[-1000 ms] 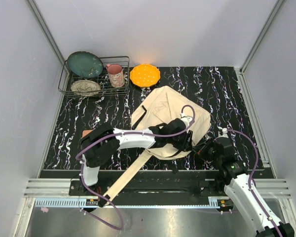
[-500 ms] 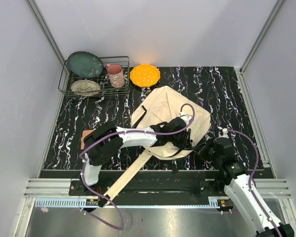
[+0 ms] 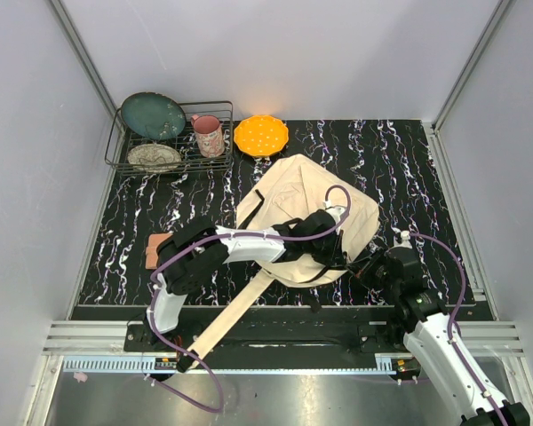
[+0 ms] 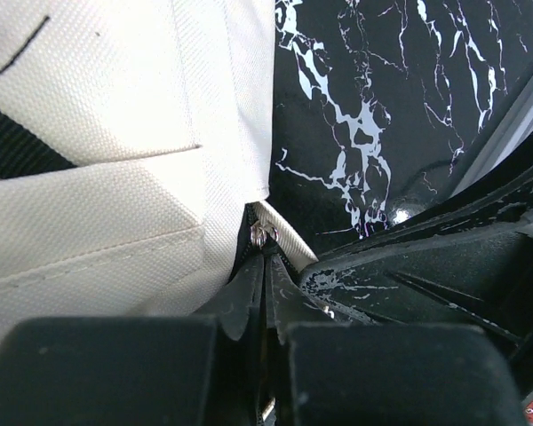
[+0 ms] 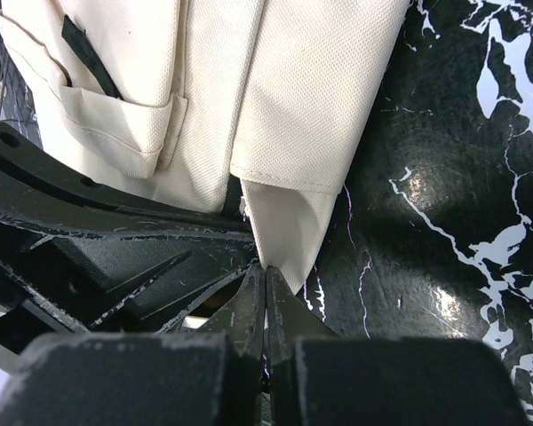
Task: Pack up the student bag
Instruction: Zip the student bag at the center of the board.
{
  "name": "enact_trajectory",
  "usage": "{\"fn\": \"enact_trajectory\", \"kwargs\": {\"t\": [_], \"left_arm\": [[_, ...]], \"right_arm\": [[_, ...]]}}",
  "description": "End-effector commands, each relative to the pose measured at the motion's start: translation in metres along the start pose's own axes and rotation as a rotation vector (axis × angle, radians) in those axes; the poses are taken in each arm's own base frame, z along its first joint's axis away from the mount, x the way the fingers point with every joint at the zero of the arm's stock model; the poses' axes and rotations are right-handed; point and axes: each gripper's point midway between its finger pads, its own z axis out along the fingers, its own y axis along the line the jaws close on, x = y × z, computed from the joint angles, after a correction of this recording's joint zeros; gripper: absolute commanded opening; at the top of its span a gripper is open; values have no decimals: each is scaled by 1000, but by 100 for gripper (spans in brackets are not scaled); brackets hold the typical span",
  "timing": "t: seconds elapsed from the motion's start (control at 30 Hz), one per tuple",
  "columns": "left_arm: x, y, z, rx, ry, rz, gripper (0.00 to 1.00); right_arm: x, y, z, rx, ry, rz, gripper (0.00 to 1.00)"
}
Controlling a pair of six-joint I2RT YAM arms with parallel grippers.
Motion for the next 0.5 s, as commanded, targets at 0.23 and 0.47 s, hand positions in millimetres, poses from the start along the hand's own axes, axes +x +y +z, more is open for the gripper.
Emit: {"fn": "enact_trajectory", "kwargs": {"t": [0.23,0.47], "left_arm": [[-24,-3,-6,-7,-73,36,0],[-25,5,-20,-44,-94,51,0]], "right_arm": [[-2,5,-2,-11,-6,-20,0],[-4,2,-2,6,-12,-14,0]]}}
